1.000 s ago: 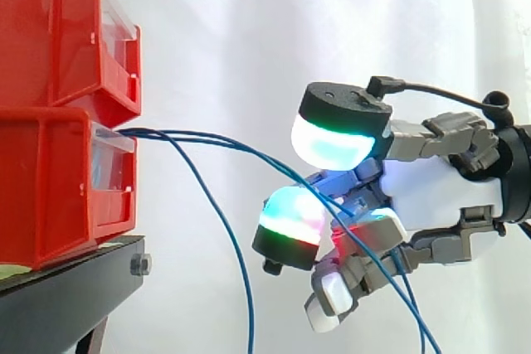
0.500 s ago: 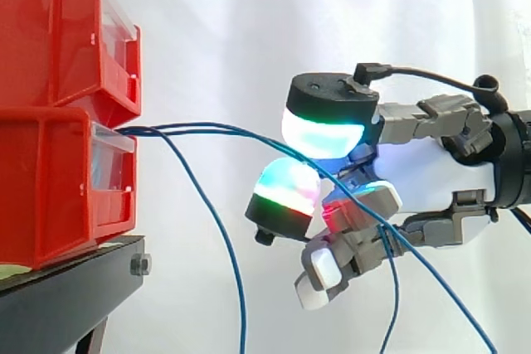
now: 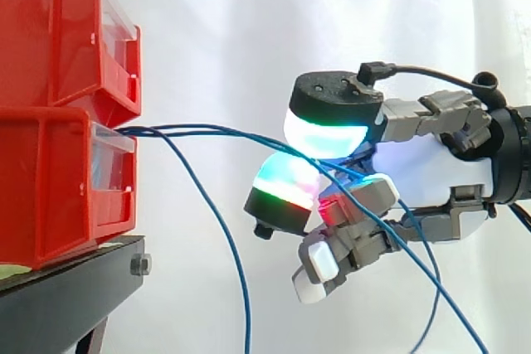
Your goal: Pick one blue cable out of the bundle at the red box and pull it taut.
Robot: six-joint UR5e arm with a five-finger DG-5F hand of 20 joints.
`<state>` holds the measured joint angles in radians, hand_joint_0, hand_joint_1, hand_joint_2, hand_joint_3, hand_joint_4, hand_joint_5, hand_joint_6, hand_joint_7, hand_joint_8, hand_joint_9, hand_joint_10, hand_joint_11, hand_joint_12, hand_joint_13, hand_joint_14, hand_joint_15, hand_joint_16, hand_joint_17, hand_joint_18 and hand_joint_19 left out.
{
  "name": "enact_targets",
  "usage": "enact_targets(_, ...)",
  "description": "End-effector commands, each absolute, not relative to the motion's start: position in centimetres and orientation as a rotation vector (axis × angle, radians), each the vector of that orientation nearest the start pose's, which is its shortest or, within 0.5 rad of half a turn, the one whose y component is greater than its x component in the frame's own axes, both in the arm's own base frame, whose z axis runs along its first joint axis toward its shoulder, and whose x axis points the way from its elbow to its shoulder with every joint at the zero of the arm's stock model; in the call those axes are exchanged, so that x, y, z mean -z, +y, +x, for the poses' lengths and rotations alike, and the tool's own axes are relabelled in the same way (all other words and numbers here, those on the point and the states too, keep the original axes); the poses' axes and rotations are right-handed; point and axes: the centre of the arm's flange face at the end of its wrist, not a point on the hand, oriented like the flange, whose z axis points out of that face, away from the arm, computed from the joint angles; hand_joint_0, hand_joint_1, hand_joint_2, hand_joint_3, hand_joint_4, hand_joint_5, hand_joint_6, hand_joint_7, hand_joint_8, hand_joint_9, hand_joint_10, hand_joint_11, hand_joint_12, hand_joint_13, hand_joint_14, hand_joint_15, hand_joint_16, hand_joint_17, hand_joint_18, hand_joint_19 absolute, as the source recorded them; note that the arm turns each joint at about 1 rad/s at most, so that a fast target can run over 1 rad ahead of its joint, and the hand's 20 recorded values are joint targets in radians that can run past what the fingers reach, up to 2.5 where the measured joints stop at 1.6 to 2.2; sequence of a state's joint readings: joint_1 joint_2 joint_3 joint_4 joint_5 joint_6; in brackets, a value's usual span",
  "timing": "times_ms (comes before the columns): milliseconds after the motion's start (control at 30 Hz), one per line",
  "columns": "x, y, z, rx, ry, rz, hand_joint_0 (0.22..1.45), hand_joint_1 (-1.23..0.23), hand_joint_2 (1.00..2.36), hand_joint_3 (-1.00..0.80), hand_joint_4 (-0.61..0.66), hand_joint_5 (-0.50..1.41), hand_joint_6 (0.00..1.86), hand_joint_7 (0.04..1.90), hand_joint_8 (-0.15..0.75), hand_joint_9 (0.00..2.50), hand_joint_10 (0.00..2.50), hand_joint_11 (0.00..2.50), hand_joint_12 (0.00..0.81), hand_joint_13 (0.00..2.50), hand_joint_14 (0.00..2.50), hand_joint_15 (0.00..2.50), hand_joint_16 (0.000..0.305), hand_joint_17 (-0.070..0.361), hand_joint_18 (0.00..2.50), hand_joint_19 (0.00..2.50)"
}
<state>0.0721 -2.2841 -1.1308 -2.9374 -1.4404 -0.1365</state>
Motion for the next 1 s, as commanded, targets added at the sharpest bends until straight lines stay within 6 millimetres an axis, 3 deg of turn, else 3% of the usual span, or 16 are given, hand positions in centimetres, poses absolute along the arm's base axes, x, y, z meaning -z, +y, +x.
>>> enact_targets(0,-27.18,-9.20,75.60,-1.029,1.287,1.179,0.63,-0.89,1.02,-0.26,0.12,-0.17,0.91,0.92,0.349,1.15,0.00,1.41,0.369,0.86,0.02,0.57,0.054,0.121,0.69,0.41)
enact_targets(100,-27.18,-9.20,75.60,-1.029,1.287,1.179,0.59,-0.83,1.01,-0.40,0.18,-0.17,0.90,0.85,0.356,1.18,0.01,1.39,0.368,0.86,0.02,0.58,0.054,0.121,0.69,0.43)
enact_targets(167,-27.18,-9.09,75.61,-1.030,1.288,1.179,0.55,-0.75,1.00,-0.48,0.18,-0.16,0.86,0.89,0.365,1.21,0.00,1.40,0.375,0.86,0.02,0.57,0.055,0.123,0.69,0.45)
enact_targets(333,-27.19,-9.22,75.60,-1.020,1.291,1.172,0.51,-0.65,1.00,-0.50,0.18,-0.13,0.81,0.91,0.386,1.24,0.01,1.36,0.390,0.88,0.02,0.57,0.055,0.123,0.68,0.46)
enact_targets(533,-27.11,-9.22,75.57,-1.014,1.295,1.167,0.57,-0.75,1.00,-0.49,0.17,-0.16,0.88,0.96,0.350,1.21,0.00,1.44,0.384,0.88,0.02,0.58,0.053,0.120,0.69,0.44)
enact_targets(800,-27.19,-9.10,75.61,-1.016,1.295,1.165,0.52,-0.82,1.00,-0.50,0.17,-0.14,0.89,0.94,0.379,1.21,0.00,1.43,0.384,0.88,0.02,0.57,0.056,0.125,0.72,0.44)
enact_targets(967,-27.19,-9.22,75.60,-1.014,1.294,1.166,0.63,-0.82,1.00,-0.50,0.15,-0.13,0.90,1.03,0.357,1.23,0.00,1.44,0.369,0.90,0.02,0.58,0.052,0.116,0.72,0.44)
